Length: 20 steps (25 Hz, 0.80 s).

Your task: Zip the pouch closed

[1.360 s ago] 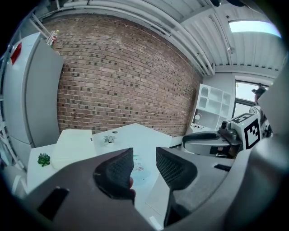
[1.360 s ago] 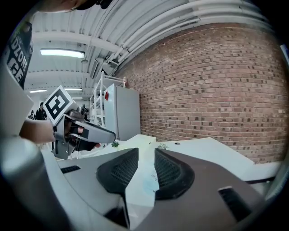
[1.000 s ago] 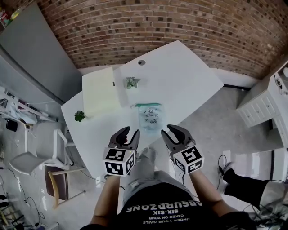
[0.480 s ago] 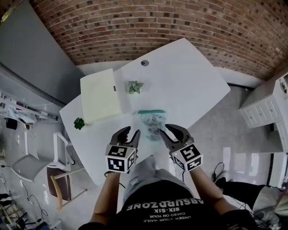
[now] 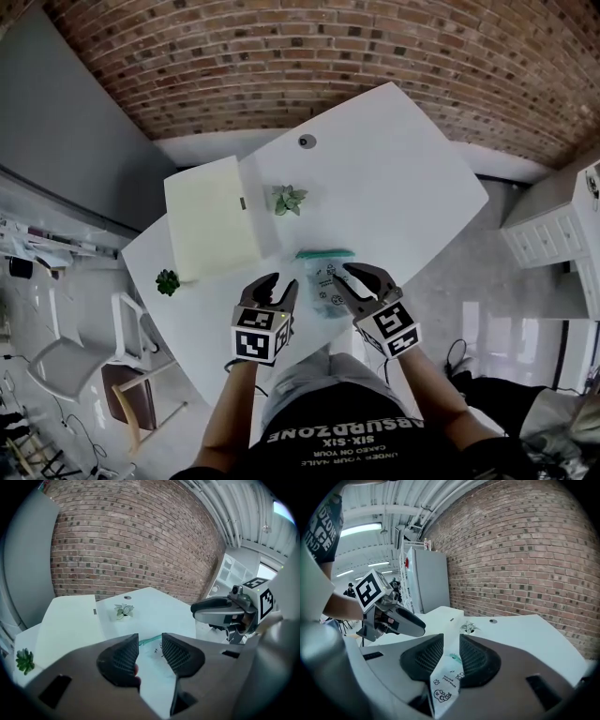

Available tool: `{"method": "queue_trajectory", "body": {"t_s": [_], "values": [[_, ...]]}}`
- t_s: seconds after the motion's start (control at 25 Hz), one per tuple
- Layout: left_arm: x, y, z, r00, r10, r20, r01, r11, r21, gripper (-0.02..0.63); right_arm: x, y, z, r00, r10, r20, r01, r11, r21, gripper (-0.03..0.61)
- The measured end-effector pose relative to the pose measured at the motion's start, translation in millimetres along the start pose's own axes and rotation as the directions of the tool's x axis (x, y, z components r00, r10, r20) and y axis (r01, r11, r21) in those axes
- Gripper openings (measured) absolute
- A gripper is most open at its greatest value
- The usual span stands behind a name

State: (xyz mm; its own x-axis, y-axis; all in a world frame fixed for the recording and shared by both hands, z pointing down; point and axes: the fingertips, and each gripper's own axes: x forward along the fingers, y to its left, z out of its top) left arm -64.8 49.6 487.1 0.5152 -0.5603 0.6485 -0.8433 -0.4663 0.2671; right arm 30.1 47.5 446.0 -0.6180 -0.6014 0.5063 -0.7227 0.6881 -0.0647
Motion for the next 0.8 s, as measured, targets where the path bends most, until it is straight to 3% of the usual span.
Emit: {"method": "queue_trajectory", "body": {"t_s": [0.48, 0.8], "values": [[49.0, 24.2, -24.6, 0.994, -0.052, -0.094, 0.052, 0.999, 0.000, 0.138, 61.4, -15.9, -10.1, 0.993, 0.032, -0.112, -0.044, 0.993, -0.105, 0.100], [85.7, 33.8, -38.4, 0.985, -0.020, -0.174, 0.021, 1.000, 0.007, 0.138, 94.0, -29.6, -33.8, 0.967, 0.114, -0.228, -0.155, 0.973, -0.169, 0.101]]}}
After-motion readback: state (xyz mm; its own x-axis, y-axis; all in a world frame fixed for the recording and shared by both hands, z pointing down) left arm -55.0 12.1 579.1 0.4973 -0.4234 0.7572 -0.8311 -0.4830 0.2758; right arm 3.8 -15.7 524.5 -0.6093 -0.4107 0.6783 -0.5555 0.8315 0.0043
